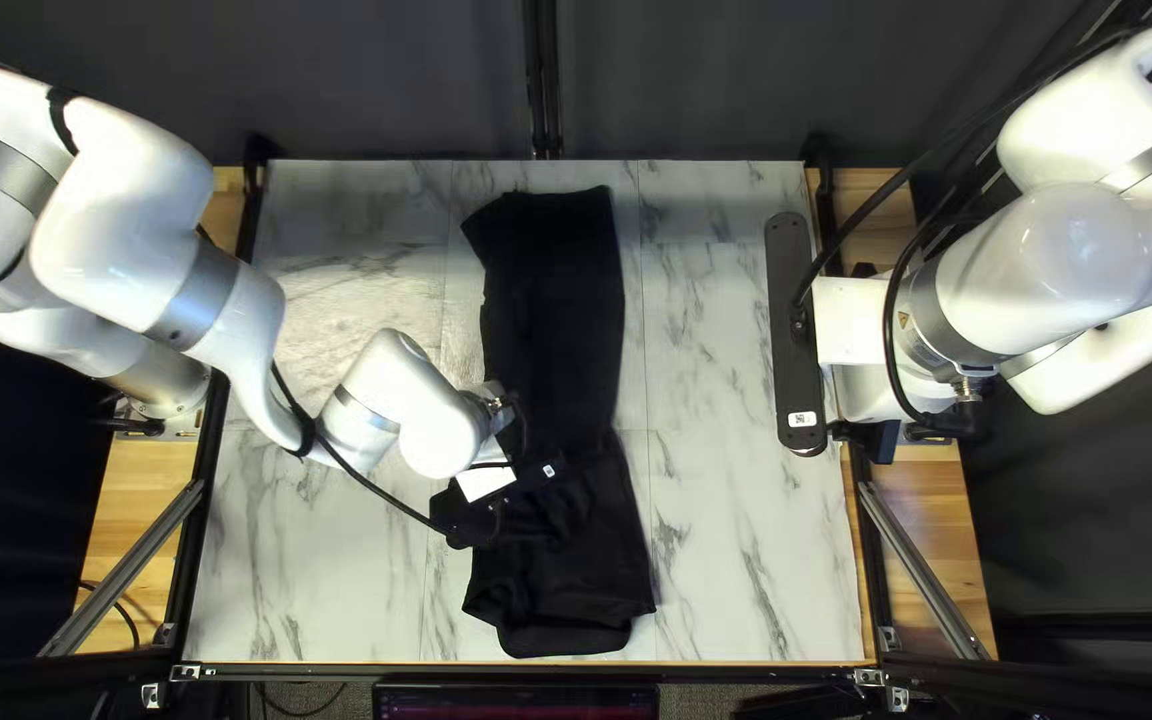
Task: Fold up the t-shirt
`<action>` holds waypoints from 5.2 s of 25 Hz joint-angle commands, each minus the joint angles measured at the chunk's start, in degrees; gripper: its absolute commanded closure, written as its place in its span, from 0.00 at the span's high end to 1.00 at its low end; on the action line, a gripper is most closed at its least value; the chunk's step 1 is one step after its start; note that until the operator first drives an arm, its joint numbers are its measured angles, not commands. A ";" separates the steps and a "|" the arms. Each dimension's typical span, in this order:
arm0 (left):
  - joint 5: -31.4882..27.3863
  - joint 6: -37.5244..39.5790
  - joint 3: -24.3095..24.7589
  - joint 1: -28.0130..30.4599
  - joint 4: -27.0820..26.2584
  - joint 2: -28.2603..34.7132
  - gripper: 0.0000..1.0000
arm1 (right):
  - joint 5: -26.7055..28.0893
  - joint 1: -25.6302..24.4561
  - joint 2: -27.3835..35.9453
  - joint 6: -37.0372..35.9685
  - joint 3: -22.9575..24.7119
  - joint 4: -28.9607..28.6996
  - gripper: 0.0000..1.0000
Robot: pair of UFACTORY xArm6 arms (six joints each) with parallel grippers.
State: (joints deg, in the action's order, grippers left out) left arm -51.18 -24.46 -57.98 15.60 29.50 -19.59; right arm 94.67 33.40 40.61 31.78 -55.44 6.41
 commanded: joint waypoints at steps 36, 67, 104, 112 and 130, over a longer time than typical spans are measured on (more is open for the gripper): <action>8.10 -9.59 -4.84 -0.81 3.16 -1.51 0.00 | 0.00 0.00 0.00 0.00 0.00 0.00 1.00; 0.93 -18.39 -13.62 2.60 0.85 -1.05 0.00 | 0.00 0.00 0.00 0.00 0.00 0.00 1.00; 4.81 -28.56 -14.47 -3.52 -5.53 -1.35 1.00 | 0.00 0.00 0.00 0.00 0.00 0.00 1.00; 5.40 -31.82 -7.77 -13.81 -2.20 6.13 1.00 | 0.00 0.00 0.00 0.00 0.00 0.00 1.00; 14.93 -51.77 -11.87 -34.13 -8.22 -2.72 1.00 | 0.00 0.00 0.00 0.00 0.00 0.00 1.00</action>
State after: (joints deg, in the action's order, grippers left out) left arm -36.44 -73.92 -68.53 -17.28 22.87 -20.58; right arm 94.67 33.40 40.61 31.78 -55.44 6.41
